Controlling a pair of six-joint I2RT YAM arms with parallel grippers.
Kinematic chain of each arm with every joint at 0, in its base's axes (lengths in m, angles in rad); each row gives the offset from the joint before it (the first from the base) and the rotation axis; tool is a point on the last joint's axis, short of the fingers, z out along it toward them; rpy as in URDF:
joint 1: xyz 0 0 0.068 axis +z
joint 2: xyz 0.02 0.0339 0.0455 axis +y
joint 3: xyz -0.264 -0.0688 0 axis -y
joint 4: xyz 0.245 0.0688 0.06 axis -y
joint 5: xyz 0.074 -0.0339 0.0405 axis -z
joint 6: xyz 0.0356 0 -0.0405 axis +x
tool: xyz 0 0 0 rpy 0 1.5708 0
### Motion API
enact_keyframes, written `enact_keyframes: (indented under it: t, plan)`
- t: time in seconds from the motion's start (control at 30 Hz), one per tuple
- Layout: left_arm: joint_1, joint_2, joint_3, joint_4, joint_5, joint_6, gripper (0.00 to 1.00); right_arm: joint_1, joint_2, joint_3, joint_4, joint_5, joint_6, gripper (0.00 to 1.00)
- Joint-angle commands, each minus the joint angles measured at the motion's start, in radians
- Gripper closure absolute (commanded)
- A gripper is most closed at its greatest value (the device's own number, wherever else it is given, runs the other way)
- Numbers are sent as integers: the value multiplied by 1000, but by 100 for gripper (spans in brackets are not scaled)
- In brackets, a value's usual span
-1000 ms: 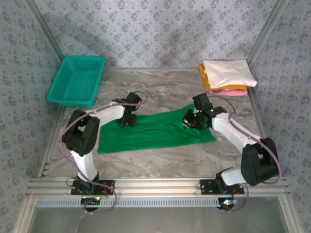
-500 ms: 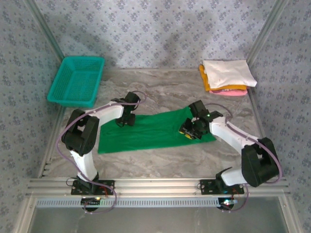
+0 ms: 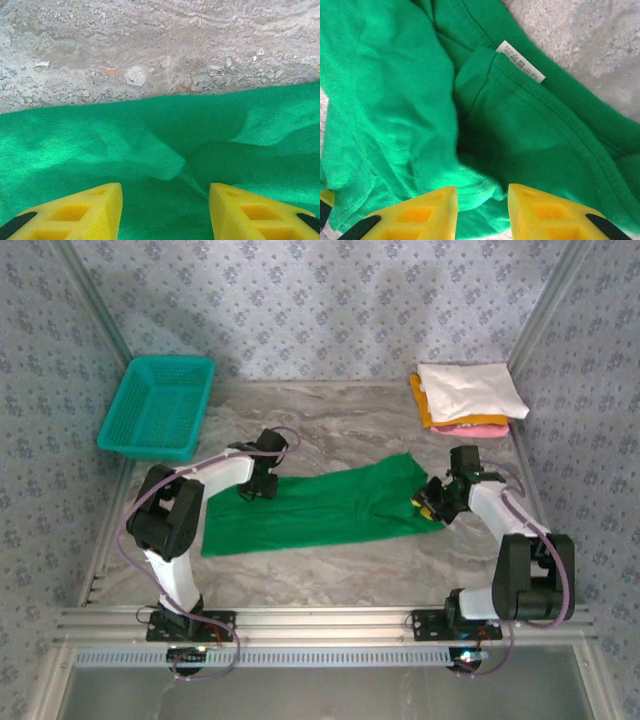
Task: Fold and stack the t-shirts
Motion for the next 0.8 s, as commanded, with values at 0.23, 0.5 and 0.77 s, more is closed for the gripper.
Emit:
enact_keyframes:
  t: [0.23,0.5,0.77]
  plan:
    - [6,11,31,-24,-11,6,51,4,92,-19,130,-92,-64,64]
    - [5,8,23,-28,-13,-3,51,20,135,-23,215,-166,-27,65]
    - [5,6,12,-25,-17,-6,51,14,169,-43,231,-195,-42,82]
